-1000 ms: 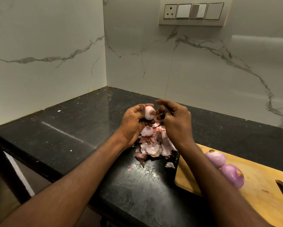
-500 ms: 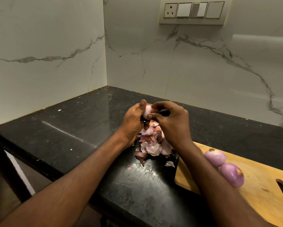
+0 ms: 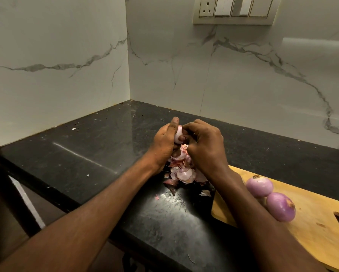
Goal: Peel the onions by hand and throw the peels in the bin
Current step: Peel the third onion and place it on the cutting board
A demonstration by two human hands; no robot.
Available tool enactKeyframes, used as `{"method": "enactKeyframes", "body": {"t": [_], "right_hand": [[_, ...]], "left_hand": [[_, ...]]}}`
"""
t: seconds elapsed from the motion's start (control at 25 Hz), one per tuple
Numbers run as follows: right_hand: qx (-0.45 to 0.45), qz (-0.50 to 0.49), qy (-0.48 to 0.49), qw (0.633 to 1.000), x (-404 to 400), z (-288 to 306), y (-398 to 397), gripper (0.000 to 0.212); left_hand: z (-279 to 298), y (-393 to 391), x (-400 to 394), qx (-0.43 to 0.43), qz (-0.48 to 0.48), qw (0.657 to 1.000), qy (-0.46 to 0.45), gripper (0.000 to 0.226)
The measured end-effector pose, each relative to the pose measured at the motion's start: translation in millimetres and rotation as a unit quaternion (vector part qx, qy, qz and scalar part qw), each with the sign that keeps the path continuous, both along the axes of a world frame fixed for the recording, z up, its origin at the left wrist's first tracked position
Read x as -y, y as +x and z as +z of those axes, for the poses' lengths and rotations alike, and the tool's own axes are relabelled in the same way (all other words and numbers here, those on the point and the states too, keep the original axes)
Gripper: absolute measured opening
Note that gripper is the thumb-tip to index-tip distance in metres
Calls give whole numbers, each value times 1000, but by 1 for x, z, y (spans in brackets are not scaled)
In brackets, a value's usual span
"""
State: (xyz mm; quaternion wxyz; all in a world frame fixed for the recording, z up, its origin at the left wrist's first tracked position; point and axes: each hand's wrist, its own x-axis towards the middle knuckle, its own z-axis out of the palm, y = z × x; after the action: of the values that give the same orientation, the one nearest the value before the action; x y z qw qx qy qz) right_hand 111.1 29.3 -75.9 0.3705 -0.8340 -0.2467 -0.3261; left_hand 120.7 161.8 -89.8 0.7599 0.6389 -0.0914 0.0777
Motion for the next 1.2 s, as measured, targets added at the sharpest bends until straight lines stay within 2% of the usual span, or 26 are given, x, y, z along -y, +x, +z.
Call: {"method": "enactKeyframes", "body": {"t": [0.16,0.28,0.44,0.68,0.96,1.08,1.2], "right_hand": [[-49,13,90,995,4,0,4,26],[-71,49,112,990,6,3,3,29],[-28,52,81,995,2,5,-2,30],[37,16,64,997,-3,1,-4,28],[-66,48,40,996,-2,1,-1,37],[-89,73,92,989,-2,1,-2,23],[-110,49,140,983,3,3,1,25]], "left_hand": [[4,-2,-2,-22,8,998,-60,58],[5,-2,-5,-17,1,997,-78,65],[6,-5,-5,-15,-10,997,-73,56],[6,-9,-4,8,0,1000,-19,54],[4,-10,-3,20,22,999,16,53],[5,-9,-4,-1,22,1000,5,61],[7,-9,-3,-10,16,1000,-7,66]]}}
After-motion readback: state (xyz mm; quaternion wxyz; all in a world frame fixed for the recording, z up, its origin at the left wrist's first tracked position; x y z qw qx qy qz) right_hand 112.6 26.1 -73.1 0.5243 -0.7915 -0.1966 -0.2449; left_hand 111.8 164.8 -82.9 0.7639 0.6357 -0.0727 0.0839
